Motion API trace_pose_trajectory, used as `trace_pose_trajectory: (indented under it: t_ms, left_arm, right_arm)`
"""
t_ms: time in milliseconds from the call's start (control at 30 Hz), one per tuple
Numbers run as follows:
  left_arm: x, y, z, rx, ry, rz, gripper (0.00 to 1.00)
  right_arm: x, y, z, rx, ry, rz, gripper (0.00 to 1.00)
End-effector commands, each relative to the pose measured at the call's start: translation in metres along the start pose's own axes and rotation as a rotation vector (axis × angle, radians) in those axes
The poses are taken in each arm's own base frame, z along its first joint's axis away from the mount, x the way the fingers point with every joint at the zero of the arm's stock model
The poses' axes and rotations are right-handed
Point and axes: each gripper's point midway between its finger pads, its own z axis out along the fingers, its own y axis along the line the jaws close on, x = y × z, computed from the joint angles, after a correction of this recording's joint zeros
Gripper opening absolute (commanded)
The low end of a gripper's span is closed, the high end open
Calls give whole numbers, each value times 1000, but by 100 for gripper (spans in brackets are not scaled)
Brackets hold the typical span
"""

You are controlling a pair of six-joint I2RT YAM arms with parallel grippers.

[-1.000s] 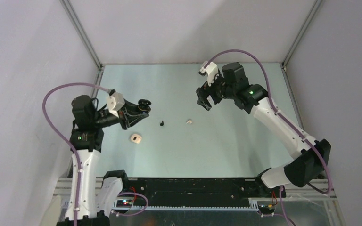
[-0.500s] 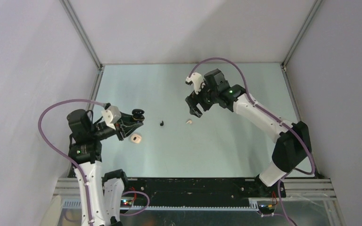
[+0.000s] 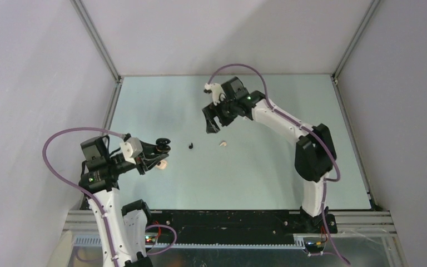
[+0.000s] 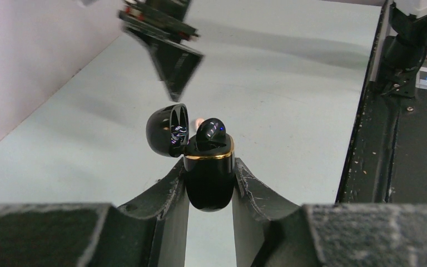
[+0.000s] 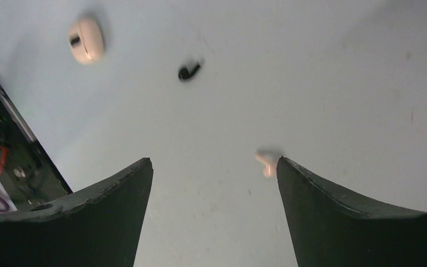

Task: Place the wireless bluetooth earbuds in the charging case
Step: Move the left earbud to the center of the board.

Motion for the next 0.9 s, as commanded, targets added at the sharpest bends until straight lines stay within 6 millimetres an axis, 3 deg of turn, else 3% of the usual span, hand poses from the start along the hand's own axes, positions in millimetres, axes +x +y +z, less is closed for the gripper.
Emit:
trace_pose_trajectory:
  t_ms: [0,200,300,333,433,667,867]
  left_arm:
    - [-1,-14,2,54,-72,77,0]
    - [1,-15,3,69,-82,54,0]
    - [6,-22,3,78,-77,-16,0]
    - [5,-19,3,76,-84,62,0]
    - [7,-15,4,79,-87,25,0]
    - [7,-24,3,76,-85,91,0]
    - [7,-27,2,75,-80,125,0]
  right_arm:
    - [-42,14,6,-92,-41,77,86]
    - [-28,23,46,-148,26,127,86]
    - [-21,21,58,-129,48,145,85]
    - [-18,21,63,-128,58,153,85]
    - [-8,24,74,-128,85,163,84]
    - [9,41,94,-112,135,150,83]
    - [10,36,99,-48,133,159,83]
